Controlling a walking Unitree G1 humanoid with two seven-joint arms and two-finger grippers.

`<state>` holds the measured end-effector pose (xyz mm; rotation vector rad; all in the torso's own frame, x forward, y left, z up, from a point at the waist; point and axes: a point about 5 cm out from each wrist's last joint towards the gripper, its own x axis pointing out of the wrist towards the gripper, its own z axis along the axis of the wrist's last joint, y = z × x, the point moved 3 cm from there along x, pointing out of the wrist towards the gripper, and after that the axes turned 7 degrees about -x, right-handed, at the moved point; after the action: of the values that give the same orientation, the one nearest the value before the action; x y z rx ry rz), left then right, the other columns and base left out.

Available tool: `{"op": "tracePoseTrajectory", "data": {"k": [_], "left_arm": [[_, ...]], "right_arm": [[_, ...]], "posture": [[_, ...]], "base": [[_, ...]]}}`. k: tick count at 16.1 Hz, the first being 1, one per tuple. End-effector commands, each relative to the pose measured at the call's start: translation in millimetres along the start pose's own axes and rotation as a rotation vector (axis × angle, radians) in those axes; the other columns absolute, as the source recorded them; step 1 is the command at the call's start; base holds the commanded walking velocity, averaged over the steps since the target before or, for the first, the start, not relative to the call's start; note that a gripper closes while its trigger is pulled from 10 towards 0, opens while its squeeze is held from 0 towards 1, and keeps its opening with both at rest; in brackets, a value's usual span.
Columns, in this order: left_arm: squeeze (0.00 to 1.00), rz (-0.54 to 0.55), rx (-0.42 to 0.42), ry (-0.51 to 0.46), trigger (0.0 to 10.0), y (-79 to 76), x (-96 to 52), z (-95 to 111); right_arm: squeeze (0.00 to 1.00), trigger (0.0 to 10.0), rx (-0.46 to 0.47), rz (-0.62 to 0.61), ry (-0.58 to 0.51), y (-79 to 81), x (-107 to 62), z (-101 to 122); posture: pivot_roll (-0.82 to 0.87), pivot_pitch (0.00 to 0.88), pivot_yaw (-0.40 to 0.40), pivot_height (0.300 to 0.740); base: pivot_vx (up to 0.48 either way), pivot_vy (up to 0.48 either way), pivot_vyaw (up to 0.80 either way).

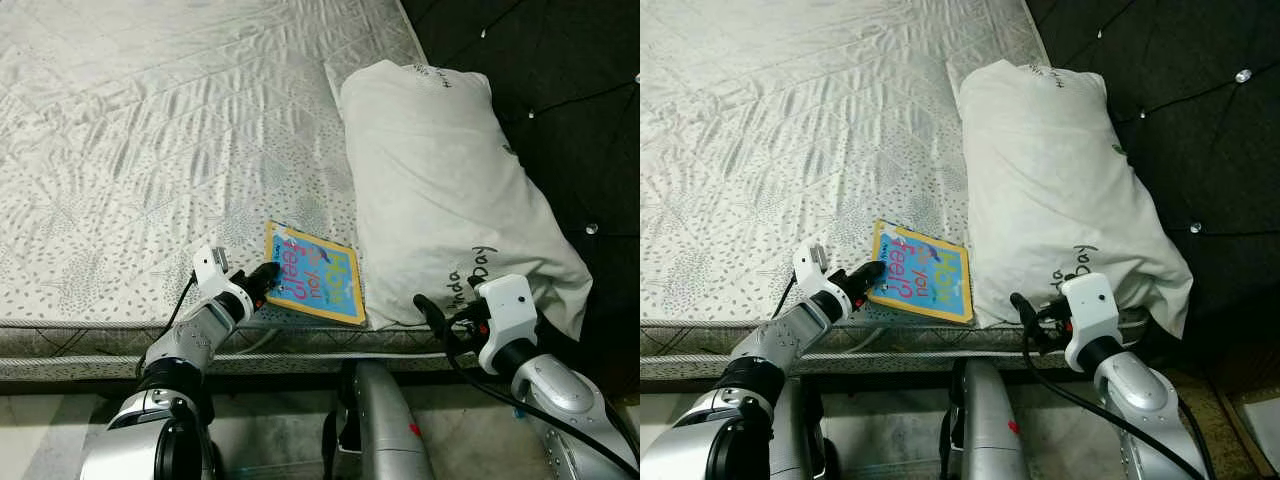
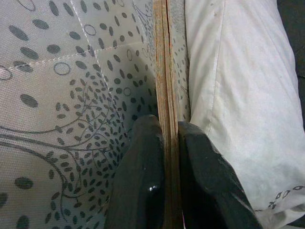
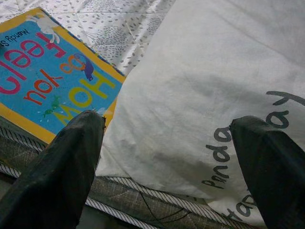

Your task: Clean up the room

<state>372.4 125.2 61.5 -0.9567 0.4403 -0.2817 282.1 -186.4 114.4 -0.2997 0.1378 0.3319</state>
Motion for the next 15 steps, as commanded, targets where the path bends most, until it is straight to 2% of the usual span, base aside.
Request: {"op": "tracePoseTrajectory", "data": {"k": [1, 2, 3, 7, 8, 15], "left_arm": [[0.0, -0.003, 0.006, 0.031, 0.0, -0.5, 3.0, -7], [0.0, 0.157, 0.138, -0.01, 10.0, 27.3, -8.3, 16], [0.0, 0.223, 0.203, -0.024, 10.0, 37.9, -14.6, 26], [0.0, 0.234, 0.215, -0.033, 10.0, 39.2, -15.4, 29], [1.0, 0.241, 0.213, -0.041, 10.0, 40.5, -16.0, 31], [1.0, 0.284, 0.26, -0.052, 10.0, 45.9, -20.5, 41]], "right_arm": [[0.0, 10.0, -0.012, -0.016, -0.004, -5.1, -3.1, 3], [0.0, 10.0, -0.015, -0.011, -0.016, -2.7, 1.6, 3], [0.0, 10.0, -0.015, -0.008, -0.021, -1.4, 3.5, 3], [0.0, 10.0, -0.013, -0.001, -0.021, 0.3, 3.6, 3], [0.0, 10.0, -0.012, 0.0, -0.023, 0.8, 3.9, 3], [0.0, 10.0, -0.011, -0.006, -0.031, 0.9, 5.9, 4]], "posture": [[-0.23, 0.221, -0.139, 0.572], [-0.22, 0.188, -0.13, 0.572], [-0.22, 0.188, -0.13, 0.572], [-0.21, 0.191, -0.129, 0.572], [-0.21, 0.191, -0.128, 0.572], [-0.22, 0.187, -0.121, 0.572]], "base": [[0.0, 0.0, 0.0], [0.0, 0.0, 0.0], [0.0, 0.0, 0.0], [0.0, 0.0, 0.0], [0.0, 0.0, 0.0], [0.0, 0.0, 0.0]]}}
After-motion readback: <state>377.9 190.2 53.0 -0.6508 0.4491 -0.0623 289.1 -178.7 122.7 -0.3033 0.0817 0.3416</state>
